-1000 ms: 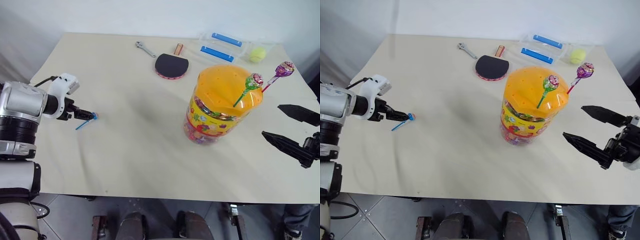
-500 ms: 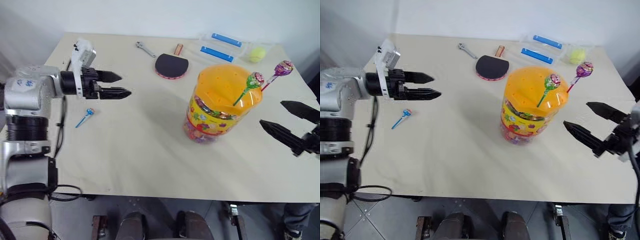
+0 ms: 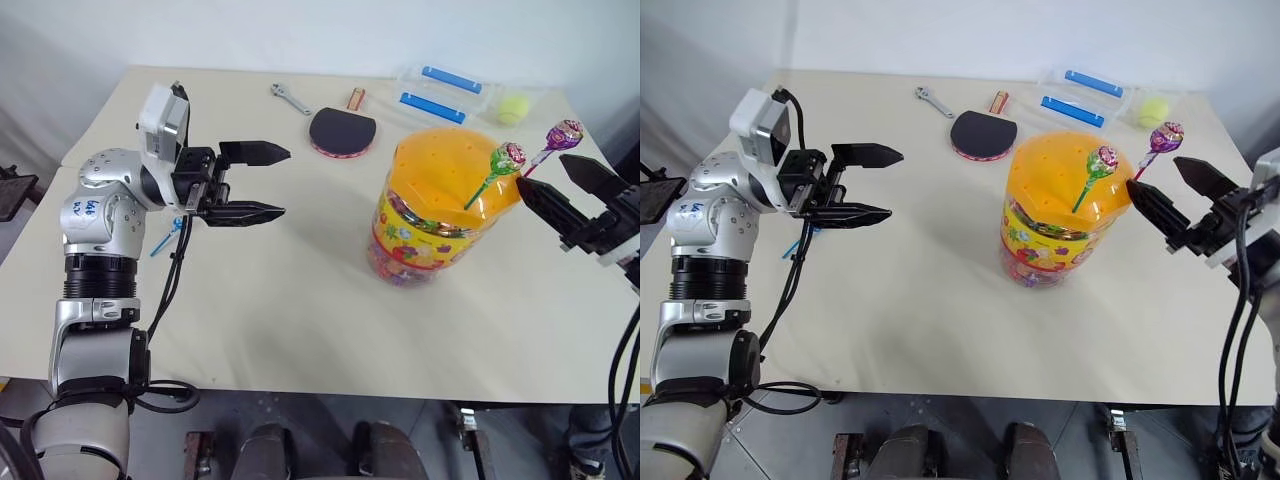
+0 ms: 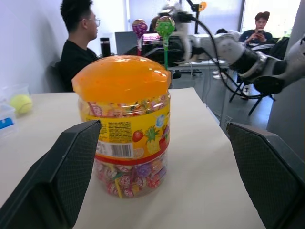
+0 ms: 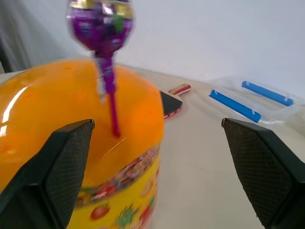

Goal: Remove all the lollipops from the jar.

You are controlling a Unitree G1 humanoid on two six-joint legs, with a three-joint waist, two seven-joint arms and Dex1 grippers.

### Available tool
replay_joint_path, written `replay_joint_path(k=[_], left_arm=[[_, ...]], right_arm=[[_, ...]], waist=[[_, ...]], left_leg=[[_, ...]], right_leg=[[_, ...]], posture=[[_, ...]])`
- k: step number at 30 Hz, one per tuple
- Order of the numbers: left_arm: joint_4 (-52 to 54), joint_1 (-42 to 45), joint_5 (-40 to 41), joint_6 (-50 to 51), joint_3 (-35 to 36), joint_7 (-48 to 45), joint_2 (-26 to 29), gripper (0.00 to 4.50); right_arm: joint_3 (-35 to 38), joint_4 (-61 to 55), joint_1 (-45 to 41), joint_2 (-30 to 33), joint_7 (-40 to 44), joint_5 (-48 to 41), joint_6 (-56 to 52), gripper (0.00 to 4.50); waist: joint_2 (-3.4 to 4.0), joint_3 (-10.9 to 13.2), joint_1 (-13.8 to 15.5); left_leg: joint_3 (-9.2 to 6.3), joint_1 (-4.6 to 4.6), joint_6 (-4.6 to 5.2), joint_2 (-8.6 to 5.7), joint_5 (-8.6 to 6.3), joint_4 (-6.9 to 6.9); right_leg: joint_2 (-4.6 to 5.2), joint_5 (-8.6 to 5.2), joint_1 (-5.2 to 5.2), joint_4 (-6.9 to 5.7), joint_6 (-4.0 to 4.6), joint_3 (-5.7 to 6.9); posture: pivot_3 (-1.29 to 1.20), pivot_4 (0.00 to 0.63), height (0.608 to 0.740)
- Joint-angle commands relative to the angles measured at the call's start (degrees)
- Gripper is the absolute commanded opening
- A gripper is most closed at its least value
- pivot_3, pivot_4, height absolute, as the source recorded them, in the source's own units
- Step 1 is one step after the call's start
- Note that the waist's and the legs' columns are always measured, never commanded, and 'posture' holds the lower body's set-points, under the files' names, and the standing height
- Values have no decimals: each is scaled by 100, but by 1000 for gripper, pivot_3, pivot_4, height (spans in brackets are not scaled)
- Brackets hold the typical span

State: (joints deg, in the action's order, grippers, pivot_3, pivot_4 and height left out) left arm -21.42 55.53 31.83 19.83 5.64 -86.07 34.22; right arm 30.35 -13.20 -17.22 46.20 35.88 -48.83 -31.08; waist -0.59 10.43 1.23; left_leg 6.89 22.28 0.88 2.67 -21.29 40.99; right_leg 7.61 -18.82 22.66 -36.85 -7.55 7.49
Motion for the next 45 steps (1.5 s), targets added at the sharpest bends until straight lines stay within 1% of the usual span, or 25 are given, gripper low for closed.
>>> replay_joint_path(k=[1, 4, 11, 15, 19, 24, 27, 31, 34, 37, 40, 45], left_arm=[[128, 13, 204, -83, 38, -470, 51, 4500], [219, -38, 247, -69, 58, -412, 88, 4500], [325, -113, 332, -50, 58, -350, 145, 4500], [303, -93, 369, -74, 55, -389, 122, 4500], [197, -32, 370, -112, 27, -475, 130, 4500], [68, 30, 361, -155, 2, -577, 164, 4500], [-14, 44, 303, -195, -33, -615, 237, 4500], [-76, 78, 290, -238, -87, -604, 276, 4500], [-48, 49, 314, -242, -110, -575, 297, 4500], [29, -9, 347, -222, -118, -524, 317, 4500], [122, -67, 374, -180, -117, -480, 328, 4500], [285, -168, 421, -102, -104, -418, 347, 4500]], right_arm=[[43, 71, -262, -54, 35, -22, 122, 3575], [16, 134, -374, -20, 78, 41, 74, 2468], [153, 67, -501, 102, 151, -19, 24, 80], [319, 50, -839, 304, 26, -64, 6, 34], [423, 282, -1271, 584, -134, 22, -43, 34], [436, 860, -1229, 1135, -397, 575, -323, 34], [90, 1789, -924, 1521, -431, 1127, -766, 34], [-454, 2745, -868, 1719, -559, 1700, -1317, 34], [-980, 3448, -791, 1611, -746, 2253, -1577, 34], [-1324, 3926, -740, 1431, -849, 2641, -1549, 34], [-1464, 4335, -857, 1223, -958, 2899, -1392, 34], [-1455, 4788, -1149, 994, -1024, 3123, -1204, 34]], waist=[[0, 0, -2], [0, 0, 16], [0, 0, 11], [1, 0, 4], [1, 0, 8], [0, 0, 15], [0, 0, 15], [6, -3, -15], [16, -8, -34], [17, -9, -41], [17, -9, -70], [21, -11, -143]], left_leg=[[0, 0, 0, 0, 0, -1], [-2, 2, 0, 0, 0, -1], [-3, 3, 0, 0, 0, 1], [-2, 3, 0, 0, 0, 0], [-4, 2, 0, 1, 0, 0], [-3, 4, 0, 1, 0, 0], [-2, 5, 0, 0, 0, -1], [4, 4, 0, 1, 0, -2], [7, 5, 0, 1, 0, -4], [6, 6, 0, 1, 0, -5], [6, 6, 0, 1, 0, -4], [2, 6, 0, 2, 0, -4]], right_leg=[[0, 0, 1, 0, 0, 0], [1, 0, 1, 0, 0, 3], [2, 0, 1, 0, 0, 3], [2, 0, 1, 0, 0, 2], [1, 0, 2, -1, 0, 3], [2, 0, 2, -1, 0, 3], [3, 0, 2, -1, 0, 3], [3, 0, 4, -1, 0, 1], [2, 0, 8, -1, 0, -1], [3, 0, 9, -1, 0, -1], [2, 0, 9, -1, 0, -1], [2, 0, 8, -2, 0, -1]], posture=[[0, 150, 740], [0, 150, 740], [0, 150, 740], [0, 150, 740], [0, 150, 740], [0, 150, 740], [0, 150, 740], [0, 150, 740], [0, 150, 740], [0, 150, 740], [0, 150, 740], [0, 150, 740]])
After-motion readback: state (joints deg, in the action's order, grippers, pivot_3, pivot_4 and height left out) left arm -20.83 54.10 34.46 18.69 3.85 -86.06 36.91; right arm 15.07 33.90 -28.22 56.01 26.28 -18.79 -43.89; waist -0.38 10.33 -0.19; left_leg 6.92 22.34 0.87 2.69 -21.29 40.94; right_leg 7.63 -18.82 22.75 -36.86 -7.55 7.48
